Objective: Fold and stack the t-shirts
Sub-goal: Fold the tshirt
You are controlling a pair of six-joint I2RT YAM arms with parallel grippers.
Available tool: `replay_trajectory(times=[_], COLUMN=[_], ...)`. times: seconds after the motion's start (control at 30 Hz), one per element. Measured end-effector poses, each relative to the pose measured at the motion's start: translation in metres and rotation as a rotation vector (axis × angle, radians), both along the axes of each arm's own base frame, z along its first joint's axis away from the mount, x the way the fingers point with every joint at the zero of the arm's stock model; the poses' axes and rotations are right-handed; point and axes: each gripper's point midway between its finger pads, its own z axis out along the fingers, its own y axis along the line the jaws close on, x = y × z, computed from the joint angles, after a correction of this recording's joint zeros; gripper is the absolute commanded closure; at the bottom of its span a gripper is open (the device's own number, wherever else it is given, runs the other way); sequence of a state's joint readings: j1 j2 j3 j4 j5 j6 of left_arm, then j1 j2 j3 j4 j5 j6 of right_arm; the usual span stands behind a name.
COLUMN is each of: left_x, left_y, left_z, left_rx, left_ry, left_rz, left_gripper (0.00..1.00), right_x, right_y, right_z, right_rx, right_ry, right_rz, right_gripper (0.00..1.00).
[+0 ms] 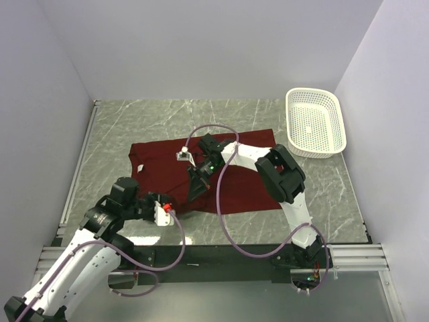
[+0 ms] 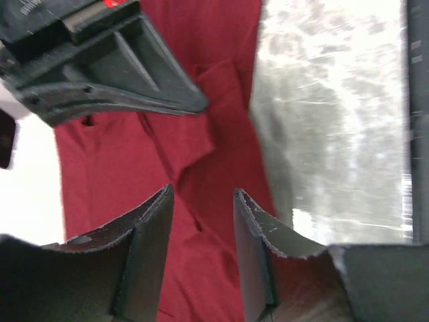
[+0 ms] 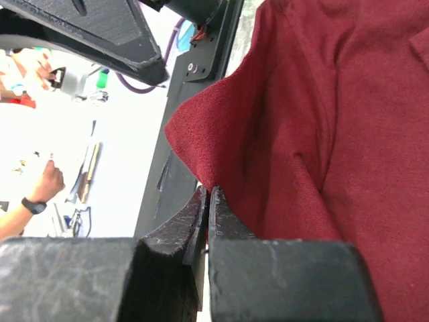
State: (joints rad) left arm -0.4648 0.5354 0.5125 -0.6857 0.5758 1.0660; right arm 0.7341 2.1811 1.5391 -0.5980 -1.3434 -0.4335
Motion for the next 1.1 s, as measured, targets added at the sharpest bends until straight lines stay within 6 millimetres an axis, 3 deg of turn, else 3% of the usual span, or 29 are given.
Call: replay_trajectory(times=[0.3,0.77,1.0,1.1], left_x=[0.021,0.009,0.012,0.014], left_y=[-0.011,-0.028,-0.029,-0.029], left_z=[-0.002,-0.012,-0.015,-0.016], left_rx=[0.030,0.048,0.064,0.072], left_ry=[-0.117,-0.133,-0.150,-0.152], left_rz=[-0.042,-0.127,-0.118,-0.112], left_gripper=[0.54,0.61,0.69,0.80], right_x=[-0.003,0.000,-0.001,0.000], right_y=[0.000,0.002,0.002,0.002], right_z=[0.000,0.003,0.004,0.004], right_rx=[-0.009,-0.005,0.002,0.002], right_ry=[0.066,0.084,0.085,0.084], right_rz=[0.000,-0.008,-0.006,-0.006], right_gripper=[1.00,1.00,1.00,1.00])
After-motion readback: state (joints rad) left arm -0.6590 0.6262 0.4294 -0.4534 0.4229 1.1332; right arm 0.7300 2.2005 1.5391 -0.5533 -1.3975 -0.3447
